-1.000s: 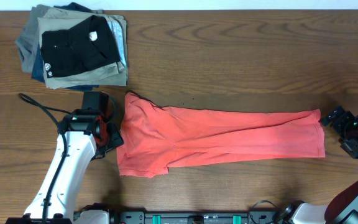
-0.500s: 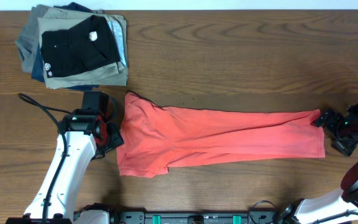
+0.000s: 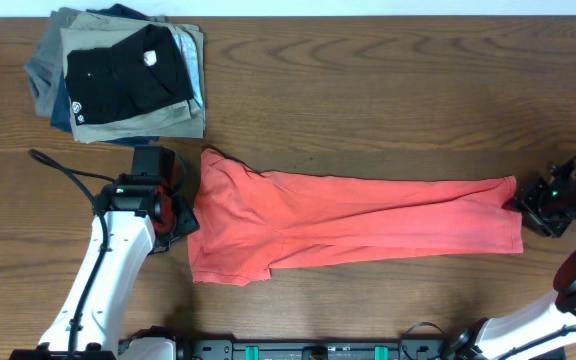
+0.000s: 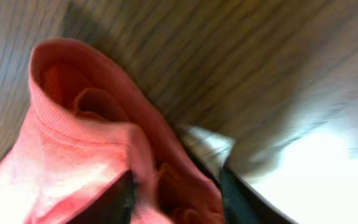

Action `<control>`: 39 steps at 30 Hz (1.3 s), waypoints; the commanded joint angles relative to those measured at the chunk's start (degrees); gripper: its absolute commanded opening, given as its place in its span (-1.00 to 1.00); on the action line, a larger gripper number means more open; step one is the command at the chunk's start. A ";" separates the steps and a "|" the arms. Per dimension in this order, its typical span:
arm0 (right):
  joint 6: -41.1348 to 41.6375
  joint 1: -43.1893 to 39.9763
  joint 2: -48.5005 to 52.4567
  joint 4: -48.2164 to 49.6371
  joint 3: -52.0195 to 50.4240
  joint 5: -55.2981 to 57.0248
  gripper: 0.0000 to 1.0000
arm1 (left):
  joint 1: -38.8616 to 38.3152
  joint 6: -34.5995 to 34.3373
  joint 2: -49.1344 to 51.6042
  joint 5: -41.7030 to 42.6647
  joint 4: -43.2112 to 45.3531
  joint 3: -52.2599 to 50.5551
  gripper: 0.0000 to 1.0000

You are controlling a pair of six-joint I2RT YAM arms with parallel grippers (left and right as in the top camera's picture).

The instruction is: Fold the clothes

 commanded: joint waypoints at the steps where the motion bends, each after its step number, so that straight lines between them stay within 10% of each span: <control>1: -0.35 2.27 6.16 -1.36 -4.31 -0.81 -0.44 | 0.20 0.52 -0.09 -0.90 -0.04 -0.28 0.30; 6: -0.39 2.82 6.16 -3.13 -4.31 -2.40 -0.97 | 0.20 0.52 -0.09 -0.90 -0.02 -0.28 0.30; 17: -0.31 1.55 3.74 -5.77 -3.43 -3.76 -0.98 | 0.20 0.52 -0.09 -0.90 -0.07 -0.28 0.30; 39: 10.23 7.74 -32.28 -11.82 -3.41 10.71 -0.98 | 0.20 0.50 -0.09 -0.87 -0.02 -0.28 0.31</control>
